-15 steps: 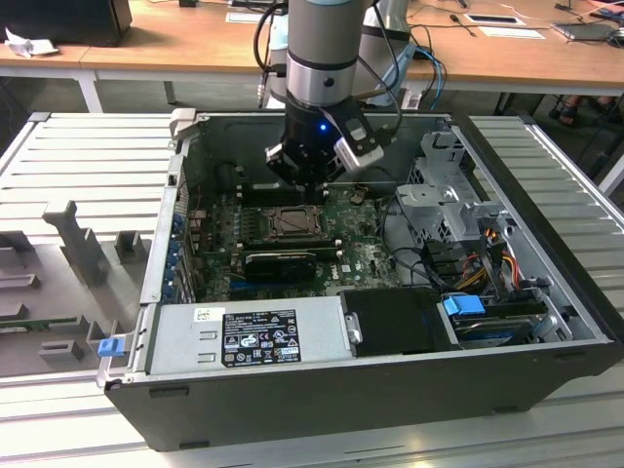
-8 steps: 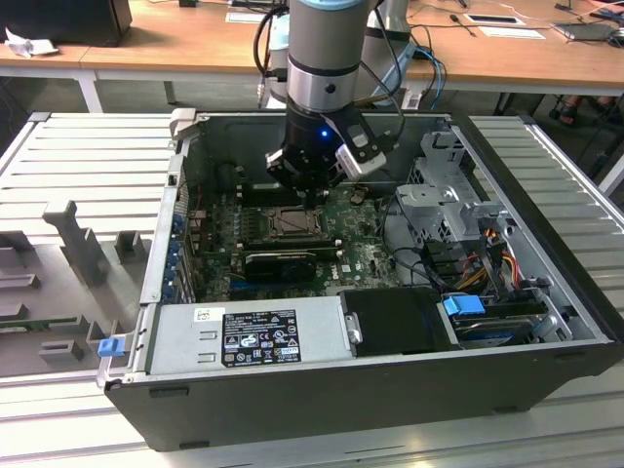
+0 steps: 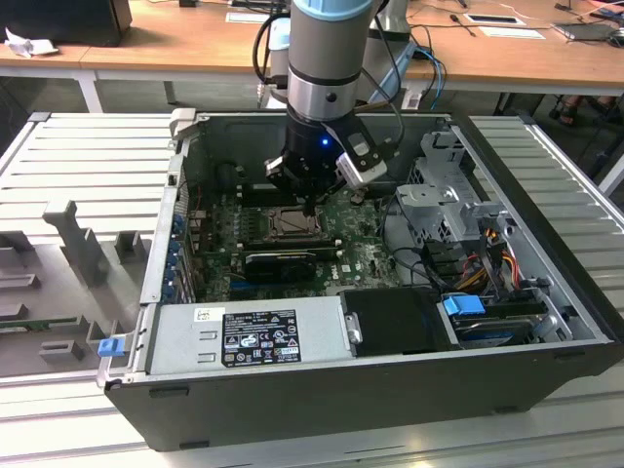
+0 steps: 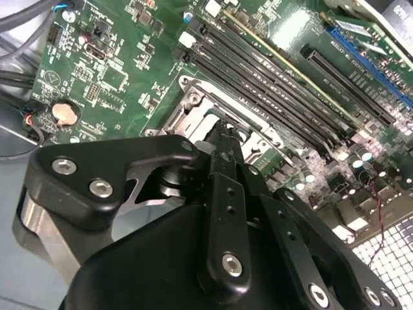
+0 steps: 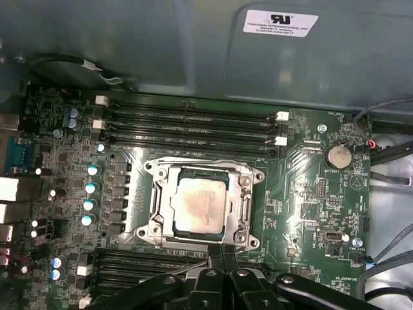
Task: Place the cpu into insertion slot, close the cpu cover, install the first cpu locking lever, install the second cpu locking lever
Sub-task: 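Install the second cpu locking lever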
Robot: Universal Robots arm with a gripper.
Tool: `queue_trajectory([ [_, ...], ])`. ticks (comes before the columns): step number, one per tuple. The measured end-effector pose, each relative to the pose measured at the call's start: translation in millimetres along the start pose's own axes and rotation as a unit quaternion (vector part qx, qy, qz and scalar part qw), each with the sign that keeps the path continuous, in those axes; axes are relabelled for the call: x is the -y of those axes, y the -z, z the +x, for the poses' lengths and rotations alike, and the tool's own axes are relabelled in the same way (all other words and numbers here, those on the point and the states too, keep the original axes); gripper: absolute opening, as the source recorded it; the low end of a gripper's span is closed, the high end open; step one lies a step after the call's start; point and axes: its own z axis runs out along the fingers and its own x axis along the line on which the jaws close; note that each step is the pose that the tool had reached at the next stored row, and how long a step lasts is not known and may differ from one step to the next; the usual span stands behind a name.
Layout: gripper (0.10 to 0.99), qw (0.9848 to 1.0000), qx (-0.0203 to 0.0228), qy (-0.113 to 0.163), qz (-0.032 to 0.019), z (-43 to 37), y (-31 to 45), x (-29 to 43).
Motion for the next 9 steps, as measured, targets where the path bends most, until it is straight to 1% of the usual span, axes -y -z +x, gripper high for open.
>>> queue_trajectory([
  [6, 0.106, 1.0000, 0.0000, 0.003, -0.0040, 6.2, -1.3, 1.8],
  [8, 0.106, 1.0000, -0.0001, 0.004, -0.0062, 7.1, -2.5, 4.1],
  [9, 0.106, 1.0000, -0.0001, 0.004, -0.0065, 7.6, -3.2, 5.5],
])
